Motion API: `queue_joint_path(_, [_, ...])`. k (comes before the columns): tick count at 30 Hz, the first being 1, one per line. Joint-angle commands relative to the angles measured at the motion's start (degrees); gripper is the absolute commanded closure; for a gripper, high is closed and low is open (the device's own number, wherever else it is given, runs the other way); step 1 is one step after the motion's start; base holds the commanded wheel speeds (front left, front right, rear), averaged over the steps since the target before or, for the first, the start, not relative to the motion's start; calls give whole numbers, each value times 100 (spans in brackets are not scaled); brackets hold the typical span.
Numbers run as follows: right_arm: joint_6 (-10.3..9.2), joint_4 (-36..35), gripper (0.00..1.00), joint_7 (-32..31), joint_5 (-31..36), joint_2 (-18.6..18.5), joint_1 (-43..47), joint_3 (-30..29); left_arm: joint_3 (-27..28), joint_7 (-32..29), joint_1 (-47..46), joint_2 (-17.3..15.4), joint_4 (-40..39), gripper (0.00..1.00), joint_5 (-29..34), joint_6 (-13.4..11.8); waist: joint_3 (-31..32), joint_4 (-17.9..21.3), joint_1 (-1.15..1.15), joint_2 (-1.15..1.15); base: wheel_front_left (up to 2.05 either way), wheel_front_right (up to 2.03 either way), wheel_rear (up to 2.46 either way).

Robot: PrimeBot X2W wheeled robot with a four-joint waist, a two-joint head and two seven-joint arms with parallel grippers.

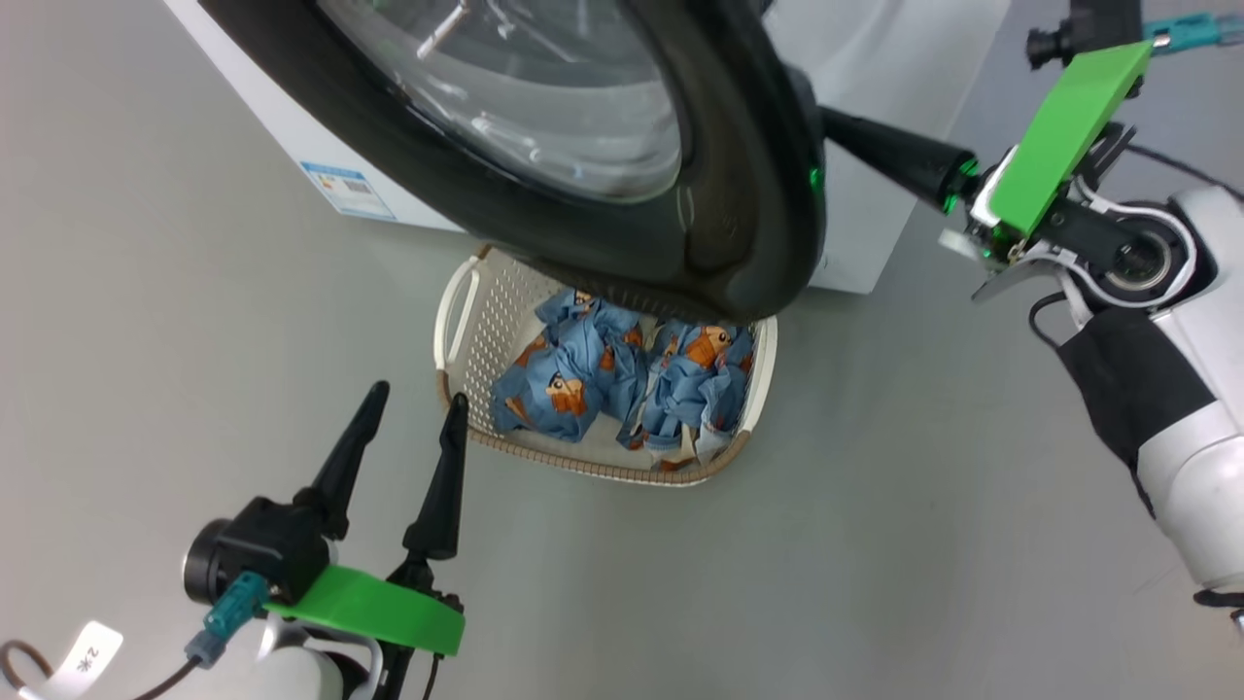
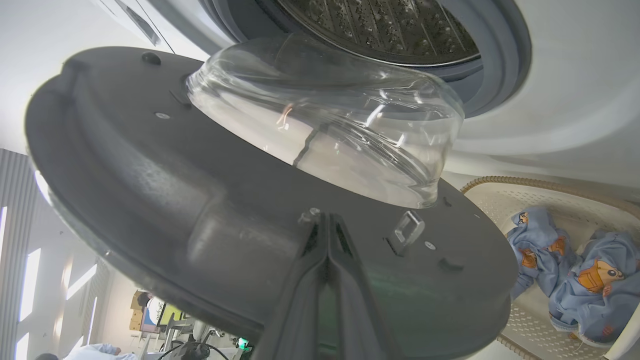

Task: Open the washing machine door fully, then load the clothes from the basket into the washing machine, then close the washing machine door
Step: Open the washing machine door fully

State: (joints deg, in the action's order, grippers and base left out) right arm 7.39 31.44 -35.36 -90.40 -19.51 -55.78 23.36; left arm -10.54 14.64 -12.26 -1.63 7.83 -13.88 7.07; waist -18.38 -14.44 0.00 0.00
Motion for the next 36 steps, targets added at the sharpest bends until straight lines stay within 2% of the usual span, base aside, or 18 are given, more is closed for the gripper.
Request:
queue_joint_path(1, [10,-229,100,-68,-65,171,122,76,190,36,42,-125,-103,0,51,16,116,21,0,0,0,0,0])
queue_joint_path(36, [10,-753,100,-274,-8,800,1188,548,248,36,567,-125,-65,0,127,39,851,-350,0,0,0,0,0])
